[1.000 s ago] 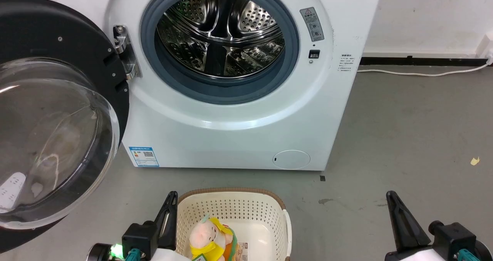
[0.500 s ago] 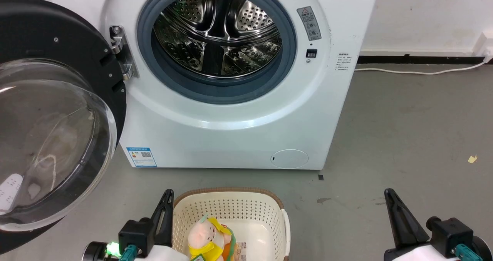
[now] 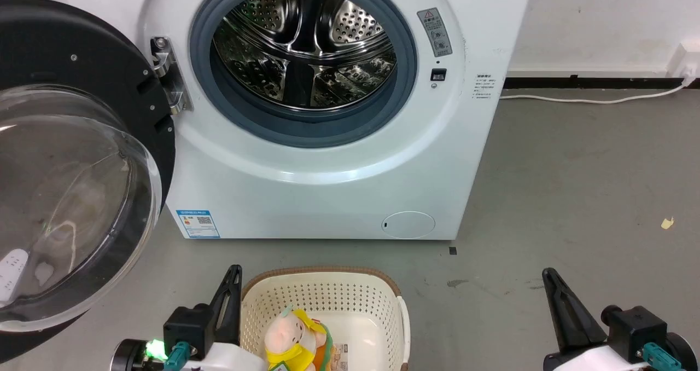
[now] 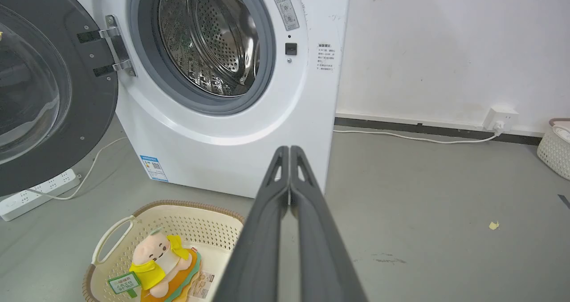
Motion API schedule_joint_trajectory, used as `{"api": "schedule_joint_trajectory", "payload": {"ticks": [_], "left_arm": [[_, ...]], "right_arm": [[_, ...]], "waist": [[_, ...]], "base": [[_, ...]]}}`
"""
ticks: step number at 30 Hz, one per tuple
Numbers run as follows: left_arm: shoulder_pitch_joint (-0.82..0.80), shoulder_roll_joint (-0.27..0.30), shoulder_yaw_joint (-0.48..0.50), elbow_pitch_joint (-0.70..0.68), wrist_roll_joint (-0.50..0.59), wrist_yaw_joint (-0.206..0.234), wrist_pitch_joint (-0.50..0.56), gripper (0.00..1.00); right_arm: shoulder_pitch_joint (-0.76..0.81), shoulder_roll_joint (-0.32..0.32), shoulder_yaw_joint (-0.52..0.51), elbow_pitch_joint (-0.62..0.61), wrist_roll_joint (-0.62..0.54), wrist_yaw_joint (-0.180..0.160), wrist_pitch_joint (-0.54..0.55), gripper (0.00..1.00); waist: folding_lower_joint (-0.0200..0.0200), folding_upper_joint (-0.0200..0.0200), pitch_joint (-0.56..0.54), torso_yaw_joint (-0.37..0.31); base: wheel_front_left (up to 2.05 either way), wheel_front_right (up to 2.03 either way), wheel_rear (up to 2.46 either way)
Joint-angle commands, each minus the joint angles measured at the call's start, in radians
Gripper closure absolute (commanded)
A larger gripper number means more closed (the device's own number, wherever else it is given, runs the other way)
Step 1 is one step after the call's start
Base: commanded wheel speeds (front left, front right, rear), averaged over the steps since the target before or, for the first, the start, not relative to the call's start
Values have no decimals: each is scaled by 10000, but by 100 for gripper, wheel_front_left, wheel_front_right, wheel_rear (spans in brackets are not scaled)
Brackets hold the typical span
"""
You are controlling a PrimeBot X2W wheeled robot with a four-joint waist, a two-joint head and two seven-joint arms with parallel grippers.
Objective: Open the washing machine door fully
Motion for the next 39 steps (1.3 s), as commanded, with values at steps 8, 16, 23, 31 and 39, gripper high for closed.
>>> {"api": "schedule_joint_trajectory", "payload": {"ticks": [8,16,23,31,39], "left_arm": [[-105,-123,216,-142,166,-81,229,100],[-130,-190,407,-242,280,-155,433,100],[-148,-237,541,-312,360,-207,576,100],[-173,-303,732,-412,474,-282,780,100],[-191,-350,866,-483,554,-334,924,100]], "right_arm": [[-286,28,29,-94,-176,5,186,100],[-361,33,40,-138,-267,6,389,100],[-414,36,47,-170,-332,7,533,100],[-490,40,57,-214,-424,8,737,100],[-543,43,64,-245,-489,8,881,100]], "waist": [[-1,0,14,-49],[-1,0,29,-107],[-1,0,41,-147],[-1,0,56,-205],[-1,0,68,-245]], "base": [[0,0,0],[0,0,0],[0,0,0],[0,0,0],[0,0,0]]}}
